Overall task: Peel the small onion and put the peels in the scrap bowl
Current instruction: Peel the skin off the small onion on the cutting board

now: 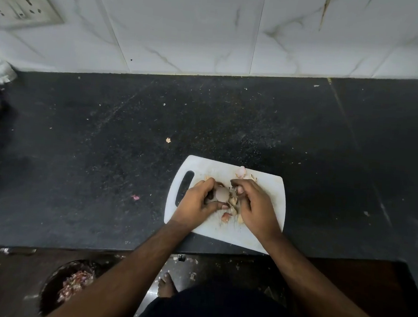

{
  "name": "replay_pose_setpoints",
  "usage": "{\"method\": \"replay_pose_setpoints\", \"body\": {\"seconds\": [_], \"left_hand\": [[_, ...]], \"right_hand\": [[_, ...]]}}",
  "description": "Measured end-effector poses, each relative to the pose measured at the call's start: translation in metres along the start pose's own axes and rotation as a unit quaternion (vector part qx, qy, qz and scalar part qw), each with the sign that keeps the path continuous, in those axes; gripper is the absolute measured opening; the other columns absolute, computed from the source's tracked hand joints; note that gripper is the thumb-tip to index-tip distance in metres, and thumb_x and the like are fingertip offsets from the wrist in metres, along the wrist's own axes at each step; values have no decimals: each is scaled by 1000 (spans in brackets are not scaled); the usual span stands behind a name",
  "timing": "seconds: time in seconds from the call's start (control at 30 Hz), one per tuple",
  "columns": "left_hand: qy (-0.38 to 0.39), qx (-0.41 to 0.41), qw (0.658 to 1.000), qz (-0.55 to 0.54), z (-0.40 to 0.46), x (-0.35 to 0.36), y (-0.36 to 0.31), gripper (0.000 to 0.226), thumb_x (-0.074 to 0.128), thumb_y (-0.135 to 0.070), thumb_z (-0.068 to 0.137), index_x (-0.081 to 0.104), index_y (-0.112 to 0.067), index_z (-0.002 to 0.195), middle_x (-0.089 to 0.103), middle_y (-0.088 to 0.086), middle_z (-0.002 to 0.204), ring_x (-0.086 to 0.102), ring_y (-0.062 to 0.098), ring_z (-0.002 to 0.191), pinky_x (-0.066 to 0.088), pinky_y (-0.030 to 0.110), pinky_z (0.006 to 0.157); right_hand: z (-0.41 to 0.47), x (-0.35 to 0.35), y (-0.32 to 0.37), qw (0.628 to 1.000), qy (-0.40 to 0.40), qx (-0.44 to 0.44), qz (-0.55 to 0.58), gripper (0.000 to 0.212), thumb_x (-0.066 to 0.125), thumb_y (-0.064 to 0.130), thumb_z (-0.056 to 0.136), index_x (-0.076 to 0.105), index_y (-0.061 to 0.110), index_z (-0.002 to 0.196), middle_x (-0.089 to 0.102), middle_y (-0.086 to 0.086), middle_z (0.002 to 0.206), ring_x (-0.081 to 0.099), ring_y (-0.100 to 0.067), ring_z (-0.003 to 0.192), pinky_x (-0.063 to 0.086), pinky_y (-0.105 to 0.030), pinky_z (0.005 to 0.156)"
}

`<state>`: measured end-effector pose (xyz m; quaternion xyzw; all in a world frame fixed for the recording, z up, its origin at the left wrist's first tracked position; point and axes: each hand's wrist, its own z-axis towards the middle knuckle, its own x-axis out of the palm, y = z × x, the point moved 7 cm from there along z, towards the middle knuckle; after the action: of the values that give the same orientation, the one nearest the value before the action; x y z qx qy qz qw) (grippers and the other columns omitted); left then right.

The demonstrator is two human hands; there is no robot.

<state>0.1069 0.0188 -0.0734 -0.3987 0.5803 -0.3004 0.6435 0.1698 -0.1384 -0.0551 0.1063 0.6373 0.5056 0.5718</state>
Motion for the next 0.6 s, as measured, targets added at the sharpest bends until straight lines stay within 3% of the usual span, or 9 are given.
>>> {"method": "replay_pose_setpoints", "body": {"seconds": [0.07, 0.17, 0.23, 0.33, 0.47, 0.6], "left_hand": [[-7, -3, 1000, -4, 0, -1, 1, 38, 86, -35, 78, 59, -21, 100, 62, 4, 93, 58, 20, 83, 51, 37, 73], [-13, -8, 1000, -2, -1, -2, 2, 35, 87, -31, 77, 58, -30, 97, 64, 0, 101, 61, 12, 94, 50, 26, 79], [-16, -10, 1000, -6, -2, -2, 2, 35, 88, -28, 77, 59, -29, 97, 65, -1, 104, 60, 10, 97, 51, 25, 82], [-11, -7, 1000, -11, -2, -2, 2, 37, 89, -28, 74, 62, -22, 99, 66, 0, 105, 61, 15, 99, 53, 35, 85], [6, -11, 1000, -25, 0, -1, 1, 39, 92, -23, 70, 63, -17, 95, 68, 5, 102, 60, 26, 84, 53, 44, 76], [-1, -4, 999, -38, 0, -3, -3, 42, 92, -22, 72, 57, -35, 90, 68, 5, 99, 54, 18, 75, 51, 35, 69]], "right_hand": [[0, 1, 2, 1000, 9, -16, -6, 23, 50, 27, 105, 65, 15, 116, 66, 3, 112, 62, -14, 105, 51, -33, 91], [0, 16, 8, 988, 47, -52, -141, 34, 43, 46, 103, 59, 16, 98, 58, 1, 100, 52, -20, 94, 44, -37, 83], [0, 20, 9, 975, 41, -65, -208, 32, 40, 44, 102, 57, 17, 93, 56, -1, 98, 50, -23, 93, 44, -40, 81], [2, 22, 8, 971, 63, -68, -219, 23, 42, 36, 97, 58, 20, 97, 57, 0, 101, 52, -24, 99, 46, -43, 84], [1, 22, 5, 967, 70, -80, -232, 6, 57, 19, 91, 59, 21, 97, 59, 3, 100, 54, -24, 101, 43, -42, 84], [-1, 18, 8, 963, 45, -98, -245, 10, 47, 26, 93, 55, 20, 91, 57, 2, 97, 54, -24, 97, 44, -41, 80]]}}
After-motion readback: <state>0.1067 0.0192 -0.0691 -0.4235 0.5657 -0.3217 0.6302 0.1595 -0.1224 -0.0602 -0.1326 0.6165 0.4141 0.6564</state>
